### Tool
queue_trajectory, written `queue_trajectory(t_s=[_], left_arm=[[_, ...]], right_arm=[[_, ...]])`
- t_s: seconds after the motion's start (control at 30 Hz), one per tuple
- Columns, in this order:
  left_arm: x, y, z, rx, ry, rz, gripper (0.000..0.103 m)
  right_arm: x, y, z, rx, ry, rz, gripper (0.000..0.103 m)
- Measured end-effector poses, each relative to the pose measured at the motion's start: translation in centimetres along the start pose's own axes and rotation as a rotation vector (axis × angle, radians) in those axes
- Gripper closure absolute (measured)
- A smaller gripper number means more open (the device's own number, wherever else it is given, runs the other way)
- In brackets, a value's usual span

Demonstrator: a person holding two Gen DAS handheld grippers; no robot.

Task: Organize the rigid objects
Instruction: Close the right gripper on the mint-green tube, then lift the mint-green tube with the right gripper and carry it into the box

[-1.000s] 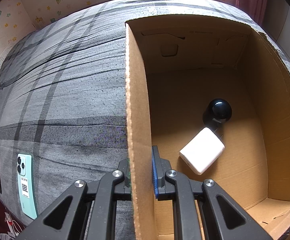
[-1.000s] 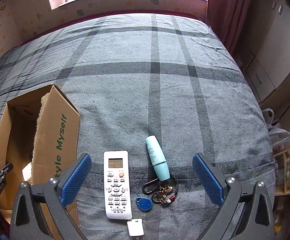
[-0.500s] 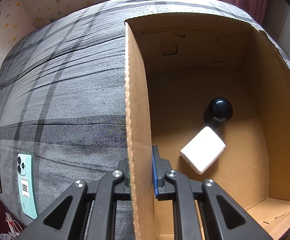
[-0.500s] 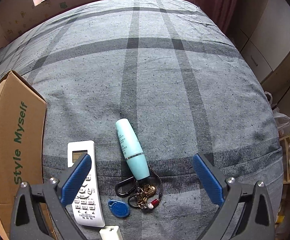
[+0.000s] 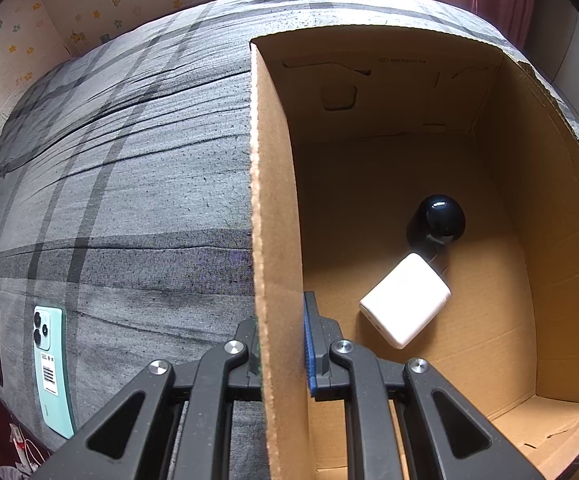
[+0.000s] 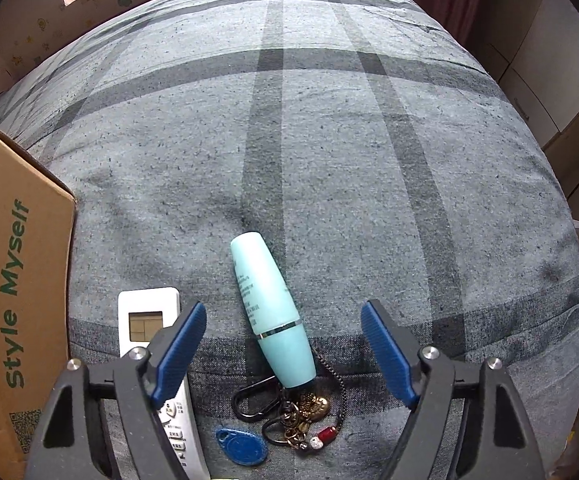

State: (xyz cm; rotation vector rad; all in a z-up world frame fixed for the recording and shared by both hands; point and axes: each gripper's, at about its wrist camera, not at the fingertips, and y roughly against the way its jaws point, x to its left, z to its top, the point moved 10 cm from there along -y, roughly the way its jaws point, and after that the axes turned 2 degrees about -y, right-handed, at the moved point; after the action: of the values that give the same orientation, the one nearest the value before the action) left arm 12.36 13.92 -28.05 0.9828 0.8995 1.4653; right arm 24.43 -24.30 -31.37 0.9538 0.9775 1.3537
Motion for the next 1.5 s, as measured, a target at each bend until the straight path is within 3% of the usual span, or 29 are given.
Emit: queue_trajectory(t_s=[0.07, 0.3, 0.33, 0.57, 0.8, 1.5], left_arm=[[0.1, -0.1, 0.0, 0.000, 0.001, 0.000, 0.090], [0.0, -0.2, 0.1, 0.004, -0.001, 0.001, 0.090], [0.0, -0.1, 0.0, 0.003, 0.000, 0.001, 0.090], [-0.4, 0.0, -0.1, -0.002, -0.019, 0.026, 0.090], [-0.5, 0.2, 0.0, -0.001, -0.021, 0.034, 0.090], [-0.6, 0.1, 0.1, 0.007, -0.026, 0.045, 0.089]], right_arm=[[0.3, -0.5, 0.0, 0.011, 0.003, 0.010, 0.030], [0.8, -1.5, -0.2, 0.033, -0.032, 0.065, 0.074], [0.8, -1.4, -0.3, 0.032, -0.040, 0.077, 0.076], [0.1, 1.1, -1.3, -0.008, -0.091, 0.076, 0.076], [1.7, 4.9, -1.9, -0.060, -0.092, 0.083, 0.076], [12.3, 15.1, -0.5, -0.170, 0.169, 0.143, 0.076]])
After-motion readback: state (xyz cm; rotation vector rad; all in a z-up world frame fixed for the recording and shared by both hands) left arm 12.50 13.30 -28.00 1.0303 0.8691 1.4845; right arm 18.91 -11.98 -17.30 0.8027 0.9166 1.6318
